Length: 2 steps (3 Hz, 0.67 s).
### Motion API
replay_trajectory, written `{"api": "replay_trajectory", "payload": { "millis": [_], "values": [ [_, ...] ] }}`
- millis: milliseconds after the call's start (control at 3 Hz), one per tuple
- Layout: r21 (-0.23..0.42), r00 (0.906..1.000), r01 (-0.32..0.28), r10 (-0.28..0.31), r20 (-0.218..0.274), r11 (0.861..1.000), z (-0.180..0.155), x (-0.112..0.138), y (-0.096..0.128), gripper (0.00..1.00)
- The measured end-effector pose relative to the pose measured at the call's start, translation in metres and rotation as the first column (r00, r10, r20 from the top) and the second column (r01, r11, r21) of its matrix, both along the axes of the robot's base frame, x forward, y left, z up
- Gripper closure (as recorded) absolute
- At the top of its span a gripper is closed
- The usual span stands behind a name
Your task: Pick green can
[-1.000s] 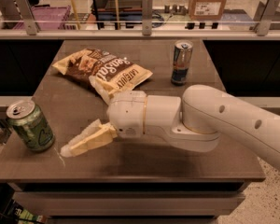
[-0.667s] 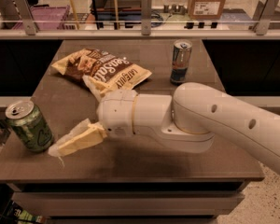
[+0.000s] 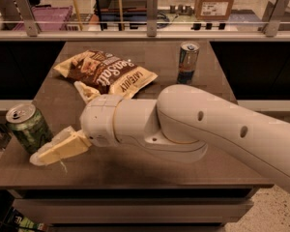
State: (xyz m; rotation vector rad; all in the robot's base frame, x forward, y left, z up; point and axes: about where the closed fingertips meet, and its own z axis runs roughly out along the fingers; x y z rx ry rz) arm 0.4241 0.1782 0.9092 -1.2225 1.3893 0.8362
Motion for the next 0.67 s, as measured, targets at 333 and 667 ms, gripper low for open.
{"api": "replay_trajectory", "payload": {
  "millis": [333,667],
  "values": [
    [0.001,0.9997,-0.021,0.021,-0.007,1.0,-0.004,0.0,0.013,0.0],
    [0.02,0.9983,-0.056,0.056,-0.012,0.998,-0.007,0.001,0.023,0.0]
  ]
}}
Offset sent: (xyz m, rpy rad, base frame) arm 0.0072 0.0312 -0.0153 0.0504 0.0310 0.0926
